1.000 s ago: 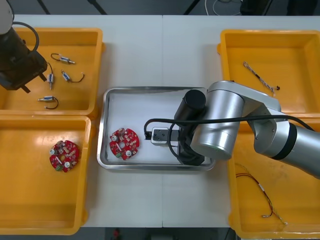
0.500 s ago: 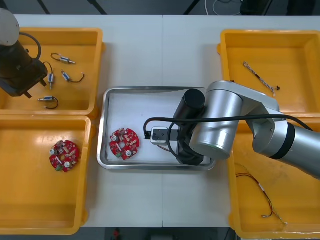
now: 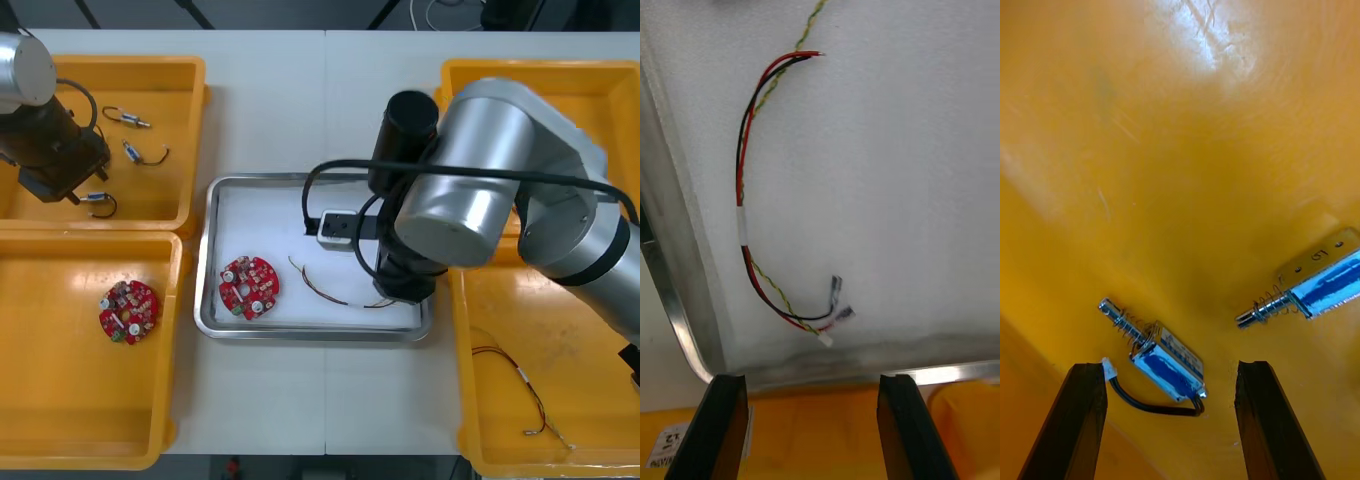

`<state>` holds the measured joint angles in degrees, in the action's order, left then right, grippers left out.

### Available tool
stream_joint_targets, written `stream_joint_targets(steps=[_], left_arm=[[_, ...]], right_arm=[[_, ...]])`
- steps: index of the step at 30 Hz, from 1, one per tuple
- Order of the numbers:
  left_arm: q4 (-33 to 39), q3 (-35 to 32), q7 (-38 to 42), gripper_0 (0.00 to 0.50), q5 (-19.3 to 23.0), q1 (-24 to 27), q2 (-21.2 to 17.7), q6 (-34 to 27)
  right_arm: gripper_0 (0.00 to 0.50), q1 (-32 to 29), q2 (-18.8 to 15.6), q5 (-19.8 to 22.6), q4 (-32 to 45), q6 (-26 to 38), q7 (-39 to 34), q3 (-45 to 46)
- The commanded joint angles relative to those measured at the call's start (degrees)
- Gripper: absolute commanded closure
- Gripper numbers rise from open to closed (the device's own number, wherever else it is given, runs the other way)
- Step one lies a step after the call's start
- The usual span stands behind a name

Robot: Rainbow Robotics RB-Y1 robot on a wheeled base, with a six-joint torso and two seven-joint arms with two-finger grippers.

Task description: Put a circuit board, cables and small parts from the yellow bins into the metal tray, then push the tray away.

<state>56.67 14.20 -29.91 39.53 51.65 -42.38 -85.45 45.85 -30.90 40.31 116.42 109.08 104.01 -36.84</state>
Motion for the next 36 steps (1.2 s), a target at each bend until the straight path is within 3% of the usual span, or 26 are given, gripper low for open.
stream_joint_targets(steps=[1, 8, 13, 24, 30, 31, 32, 33, 35, 36], left_arm=[[-0.9, 2.1, -0.7, 0.000, -0.6, 3.0, 0.6, 2.0], [-1.7, 3.1, -0.7, 0.000, 0.0, 3.0, 0.8, 2.0], [-2.8, 3.6, -0.8, 0.000, 0.5, 3.0, 0.9, 2.6], [-3.2, 4.2, -0.6, 0.000, 0.6, 3.0, 1.2, 4.0], [-3.2, 4.2, -0.4, 0.000, 0.9, 2.9, 1.4, 4.1], [-3.2, 4.2, -0.4, 0.018, 0.9, 2.9, 1.4, 4.1], [-3.2, 4.2, -0.4, 0.120, 0.9, 2.8, 1.4, 4.1], [-3.2, 4.2, -0.4, 0.169, 0.9, 2.8, 1.4, 4.1], [-3.2, 4.2, -0.4, 0.500, 0.9, 2.8, 1.4, 4.1], [-3.2, 4.2, -0.4, 0.500, 1.0, 2.8, 1.4, 4.1]], right_arm=[[0.000, -1.2, 1.6, 0.1, 7.0, 0.9, -0.6, 8.5], [0.000, -3.6, 1.3, 0.9, 13.2, 0.9, -2.1, 17.2], [0.000, -7.4, -0.8, 1.7, 15.6, 0.9, -3.0, 23.7], [0.000, -9.0, -4.5, 2.1, 12.9, 0.9, -5.4, 33.1], [0.000, -8.8, -4.3, -1.0, 8.7, 0.9, -5.6, 37.3], [0.000, -8.8, -4.3, -1.7, 7.8, 0.9, -5.4, 37.8], [0.000, -8.6, -4.3, -2.3, 6.8, 0.9, -5.3, 38.0], [0.000, -8.4, -4.3, -2.7, 6.3, 0.9, -5.4, 38.2], [0.000, -7.2, -4.3, -4.0, 3.5, 0.9, -5.2, 38.3], [0.000, -6.7, -4.3, -4.3, 2.6, 0.9, -5.2, 38.3]])
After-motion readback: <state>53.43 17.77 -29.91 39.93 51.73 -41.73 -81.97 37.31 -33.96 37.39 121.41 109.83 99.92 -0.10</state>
